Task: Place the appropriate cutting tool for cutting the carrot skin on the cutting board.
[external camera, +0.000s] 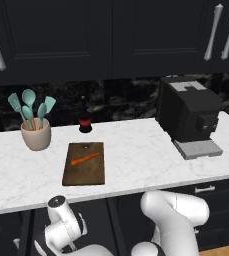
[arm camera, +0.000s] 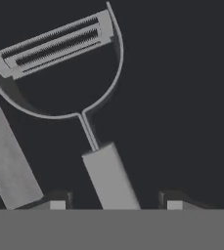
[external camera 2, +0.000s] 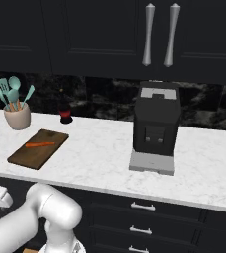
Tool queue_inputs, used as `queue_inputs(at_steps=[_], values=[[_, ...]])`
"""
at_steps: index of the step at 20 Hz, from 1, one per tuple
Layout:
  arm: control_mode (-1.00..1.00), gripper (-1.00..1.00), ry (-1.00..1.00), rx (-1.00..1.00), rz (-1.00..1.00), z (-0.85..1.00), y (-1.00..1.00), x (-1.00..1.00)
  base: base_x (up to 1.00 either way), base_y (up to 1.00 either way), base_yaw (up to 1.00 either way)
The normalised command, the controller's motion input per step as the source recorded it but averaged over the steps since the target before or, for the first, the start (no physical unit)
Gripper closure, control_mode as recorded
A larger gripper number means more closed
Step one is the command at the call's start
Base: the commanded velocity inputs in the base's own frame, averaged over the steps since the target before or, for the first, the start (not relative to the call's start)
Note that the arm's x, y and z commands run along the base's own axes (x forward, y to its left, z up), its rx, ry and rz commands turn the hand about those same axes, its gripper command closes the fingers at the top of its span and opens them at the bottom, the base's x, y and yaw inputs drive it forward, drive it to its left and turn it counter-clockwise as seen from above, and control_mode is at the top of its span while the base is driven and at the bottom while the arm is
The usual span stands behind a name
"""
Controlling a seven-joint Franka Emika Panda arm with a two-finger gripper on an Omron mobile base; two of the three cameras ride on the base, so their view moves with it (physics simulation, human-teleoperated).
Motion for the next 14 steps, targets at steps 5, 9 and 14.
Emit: queue_inputs(at_steps=[5,9,14], values=[[-1.0,1.0,0.0,0.0,0.0,-0.16,0.0,-0.01,0.0,0.0,0.0],[-1.0,1.0,0.0,0.0,0.0,0.01,-0.04,-0.12,0.0,0.0,0.0],[-1.0,1.0,-0.01,0.0,0.0,0.37,-0.18,-0.42,0.0,0.0,0.0]])
